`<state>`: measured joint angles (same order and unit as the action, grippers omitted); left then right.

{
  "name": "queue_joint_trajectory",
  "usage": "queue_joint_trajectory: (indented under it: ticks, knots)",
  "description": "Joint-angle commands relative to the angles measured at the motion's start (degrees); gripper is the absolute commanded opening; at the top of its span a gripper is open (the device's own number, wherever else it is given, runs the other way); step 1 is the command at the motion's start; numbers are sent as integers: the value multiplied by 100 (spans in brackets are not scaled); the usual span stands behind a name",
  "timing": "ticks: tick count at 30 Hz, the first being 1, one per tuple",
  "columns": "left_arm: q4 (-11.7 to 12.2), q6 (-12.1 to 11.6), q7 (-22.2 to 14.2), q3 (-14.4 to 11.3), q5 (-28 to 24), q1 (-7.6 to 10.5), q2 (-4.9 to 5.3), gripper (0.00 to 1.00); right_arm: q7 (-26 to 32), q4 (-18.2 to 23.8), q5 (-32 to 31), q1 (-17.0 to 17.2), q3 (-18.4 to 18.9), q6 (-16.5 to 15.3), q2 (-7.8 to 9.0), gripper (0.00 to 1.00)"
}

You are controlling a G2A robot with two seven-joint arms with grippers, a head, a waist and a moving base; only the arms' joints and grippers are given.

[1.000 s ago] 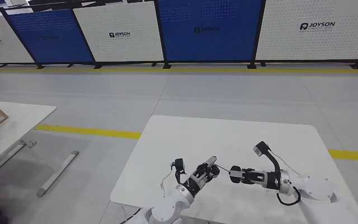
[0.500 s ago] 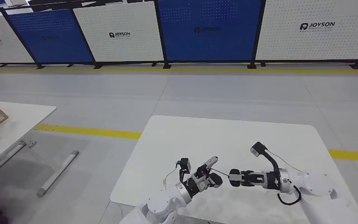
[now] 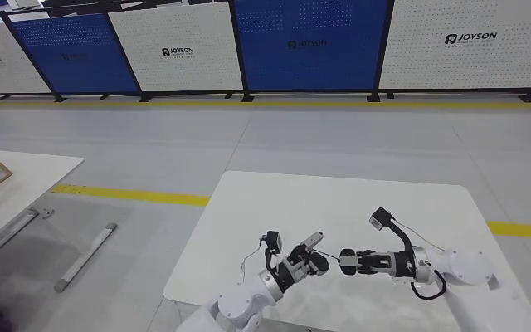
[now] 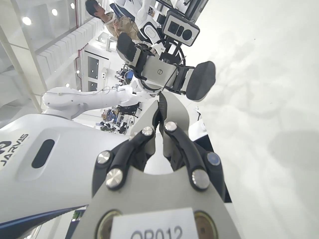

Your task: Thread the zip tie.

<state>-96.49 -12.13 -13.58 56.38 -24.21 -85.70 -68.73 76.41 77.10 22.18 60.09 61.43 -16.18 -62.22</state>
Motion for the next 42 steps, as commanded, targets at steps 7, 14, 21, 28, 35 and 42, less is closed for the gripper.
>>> queue_joint_trajectory:
  ticks: [7, 14, 21, 28, 35, 42]
  knots:
    - [58, -324, 27, -55, 71, -32, -16, 100, 0, 0, 0, 0, 0, 0, 0, 0]
    - [96, -266, 8, -82, 103, 25, -29, 100, 23, 127, 46, 54, 12, -10, 16, 0]
    - [169, -473, -71, -58, 44, -10, -32, 45, 135, -45, 137, -92, -16, 7, 16, 0]
    - [177, -545, -255, -8, 59, -71, -11, 15, 92, -127, 117, -156, -96, 51, 7, 0]
    - [124, -603, -378, 5, 68, -124, 2, 17, 74, -132, 61, -190, -155, 127, 9, 0]
    - [20, -581, -338, -22, 179, -191, 7, 31, 65, -172, 60, -236, -225, 178, 2, 0]
